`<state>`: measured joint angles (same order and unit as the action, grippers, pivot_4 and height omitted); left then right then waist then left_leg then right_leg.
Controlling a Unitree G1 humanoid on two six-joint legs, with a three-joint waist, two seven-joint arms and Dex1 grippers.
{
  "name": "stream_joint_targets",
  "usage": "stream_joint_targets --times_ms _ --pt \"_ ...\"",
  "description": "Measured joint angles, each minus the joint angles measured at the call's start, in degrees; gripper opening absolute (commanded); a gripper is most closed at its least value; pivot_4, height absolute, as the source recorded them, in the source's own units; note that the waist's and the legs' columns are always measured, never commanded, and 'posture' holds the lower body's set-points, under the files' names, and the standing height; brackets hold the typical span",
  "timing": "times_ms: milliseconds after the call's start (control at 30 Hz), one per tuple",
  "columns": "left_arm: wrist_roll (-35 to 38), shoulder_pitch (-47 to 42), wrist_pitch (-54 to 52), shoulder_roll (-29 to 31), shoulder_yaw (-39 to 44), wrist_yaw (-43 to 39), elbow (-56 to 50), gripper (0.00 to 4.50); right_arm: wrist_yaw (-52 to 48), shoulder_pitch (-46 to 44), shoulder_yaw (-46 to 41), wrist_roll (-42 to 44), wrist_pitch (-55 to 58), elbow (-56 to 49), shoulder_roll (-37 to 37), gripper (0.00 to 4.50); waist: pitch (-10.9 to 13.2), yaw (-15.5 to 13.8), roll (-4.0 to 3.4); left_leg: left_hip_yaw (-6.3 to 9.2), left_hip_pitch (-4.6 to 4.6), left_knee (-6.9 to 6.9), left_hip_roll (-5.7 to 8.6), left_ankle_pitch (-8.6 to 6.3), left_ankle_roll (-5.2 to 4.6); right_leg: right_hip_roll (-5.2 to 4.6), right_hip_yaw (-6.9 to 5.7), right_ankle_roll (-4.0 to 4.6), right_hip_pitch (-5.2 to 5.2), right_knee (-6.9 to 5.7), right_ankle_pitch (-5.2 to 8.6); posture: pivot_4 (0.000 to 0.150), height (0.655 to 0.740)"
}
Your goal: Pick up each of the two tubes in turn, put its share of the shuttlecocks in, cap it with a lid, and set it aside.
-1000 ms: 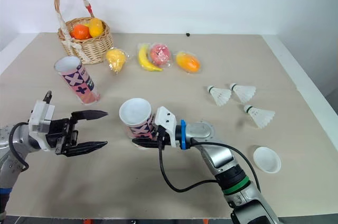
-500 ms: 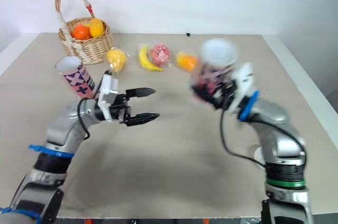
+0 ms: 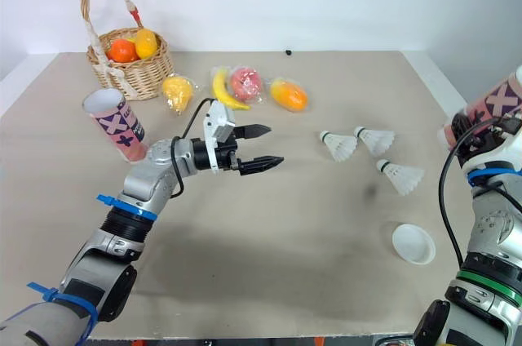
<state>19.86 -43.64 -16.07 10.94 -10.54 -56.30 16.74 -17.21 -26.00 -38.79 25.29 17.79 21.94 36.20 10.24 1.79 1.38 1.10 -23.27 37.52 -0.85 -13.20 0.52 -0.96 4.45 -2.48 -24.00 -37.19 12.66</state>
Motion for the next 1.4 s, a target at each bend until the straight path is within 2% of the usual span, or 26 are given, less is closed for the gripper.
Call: stream_joint_targets --times_ms 233,600,767,800,1233,1400 --pt "-1.6 0.6 -0.7 -0.1 -0.1 1.1 -0.1 4.5 3.7 -0.7 1.8 -5.3 -8.0 15.9 3.0 2.31 0.0 0.4 -0.03 -0.09 0.01 0.0 0.06 0.0 0.0 -0.05 0.12 -0.08 0.0 0.01 0.01 0.15 0.7298" --pt "-1.8 2.5 0.9 -0.7 -0.8 -0.5 -4.0 4.5 3.6 -1.7 4.9 -7.5 -12.4 22.4 3.7 2.31 0.0 0.8 -0.03 -0.19 0.08 0.02 0.1 0.02 -0.01 -0.06 0.27 -0.25 0.04 0.02 -0.08 0.15 0.7298" --pt "-1.8 2.5 1.3 -0.9 -0.8 -0.5 -4.0 4.5 2.5 -1.5 4.9 -7.0 -10.7 23.5 4.2 4.34 0.0 0.8 -0.03 -0.21 0.08 0.04 0.1 0.02 -0.01 -0.08 0.29 -0.55 0.06 0.05 0.07 0.15 0.7298" --pt "-1.8 2.5 1.3 -0.9 -0.8 -0.5 -4.0 4.5 2.3 -1.3 4.9 -6.8 -10.2 23.8 4.2 4.43 0.0 0.8 -0.04 -0.23 0.08 0.04 0.11 0.01 -0.01 -0.09 0.31 -0.56 0.05 0.05 0.08 0.15 0.7298" --pt "-1.8 2.5 2.5 -1.1 -0.8 -0.4 -4.0 4.5 0.5 1.0 4.8 -4.7 -6.4 24.5 6.6 4.43 0.0 0.8 -0.05 -0.45 0.14 0.04 0.16 0.01 -0.02 -0.14 0.52 -0.76 0.04 0.06 0.08 0.15 0.7298" --pt "-1.7 2.5 2.7 -1.1 -0.5 -0.5 -4.0 4.5 -1.6 3.5 4.9 -3.5 -4.4 21.8 6.4 4.43 0.0 0.9 -0.05 -0.49 0.16 0.04 0.16 0.01 -0.01 -0.14 0.57 -0.8 0.05 0.06 0.06 0.15 0.7298"
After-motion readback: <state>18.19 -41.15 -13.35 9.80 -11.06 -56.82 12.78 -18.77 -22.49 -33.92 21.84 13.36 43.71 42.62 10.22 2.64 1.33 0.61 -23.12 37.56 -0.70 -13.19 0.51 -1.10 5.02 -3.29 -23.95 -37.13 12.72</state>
